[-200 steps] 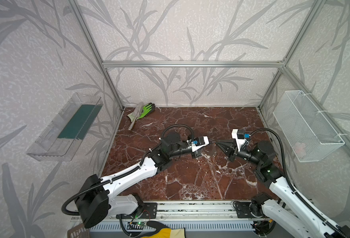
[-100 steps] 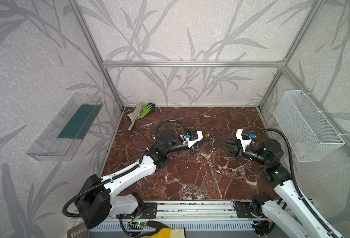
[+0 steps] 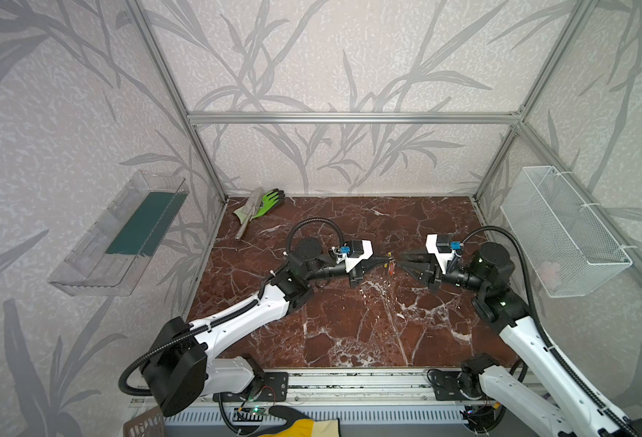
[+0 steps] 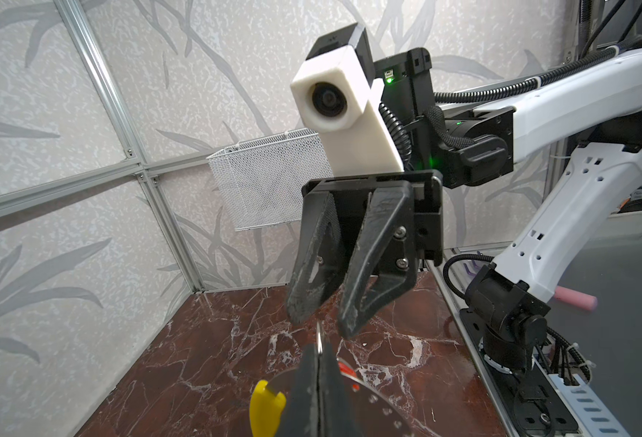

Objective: Put the keys on the keyring

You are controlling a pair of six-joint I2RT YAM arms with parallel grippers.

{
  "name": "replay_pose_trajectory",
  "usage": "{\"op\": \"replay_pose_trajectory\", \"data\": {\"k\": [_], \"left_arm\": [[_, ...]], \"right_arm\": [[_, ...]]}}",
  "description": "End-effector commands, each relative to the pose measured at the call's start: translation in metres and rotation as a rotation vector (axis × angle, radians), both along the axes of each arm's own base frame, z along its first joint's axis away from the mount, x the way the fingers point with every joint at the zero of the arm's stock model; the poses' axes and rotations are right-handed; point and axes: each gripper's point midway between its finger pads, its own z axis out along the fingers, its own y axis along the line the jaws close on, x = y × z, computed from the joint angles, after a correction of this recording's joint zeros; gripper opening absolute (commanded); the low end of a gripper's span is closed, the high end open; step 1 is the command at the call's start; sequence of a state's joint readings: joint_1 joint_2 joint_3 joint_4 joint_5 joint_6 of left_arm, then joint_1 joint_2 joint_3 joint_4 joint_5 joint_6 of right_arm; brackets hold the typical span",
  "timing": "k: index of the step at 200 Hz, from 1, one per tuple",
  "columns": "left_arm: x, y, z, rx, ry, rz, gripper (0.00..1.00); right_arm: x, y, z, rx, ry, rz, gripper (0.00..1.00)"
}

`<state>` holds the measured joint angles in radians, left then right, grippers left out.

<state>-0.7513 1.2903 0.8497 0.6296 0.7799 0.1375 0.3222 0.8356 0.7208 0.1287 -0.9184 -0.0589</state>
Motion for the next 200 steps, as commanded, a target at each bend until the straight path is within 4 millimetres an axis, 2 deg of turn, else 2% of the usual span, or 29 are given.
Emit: {"op": "replay_pose_trajectory", "data": {"k": [1,41,119,162,200], "left_arm": [[-0.003,0.001,0.017,-0.045,-0.027,-0.025,0.00],[-0.003,-0.001,0.017,-0.043,-0.021,-0.033,0.00],[-0.002,-0.003,0.020,-0.050,-0.025,-0.038,0.00],[-0.002,-0.002,0.020,-0.045,-0.028,-0.037,0.00],[-0.002,-0.002,0.020,-0.046,-0.031,-0.036,0.00]], "right_arm": [[-0.007,0.004,0.016,0.013,-0.062,0.040,0.28],[-0.006,0.006,0.018,0.023,-0.077,0.048,0.25],[-0.007,0.011,0.010,0.013,-0.060,0.080,0.17],[-0.008,0.009,0.002,-0.010,-0.050,0.072,0.19],[-0.009,0.009,0.004,-0.010,-0.066,0.070,0.10]]}}
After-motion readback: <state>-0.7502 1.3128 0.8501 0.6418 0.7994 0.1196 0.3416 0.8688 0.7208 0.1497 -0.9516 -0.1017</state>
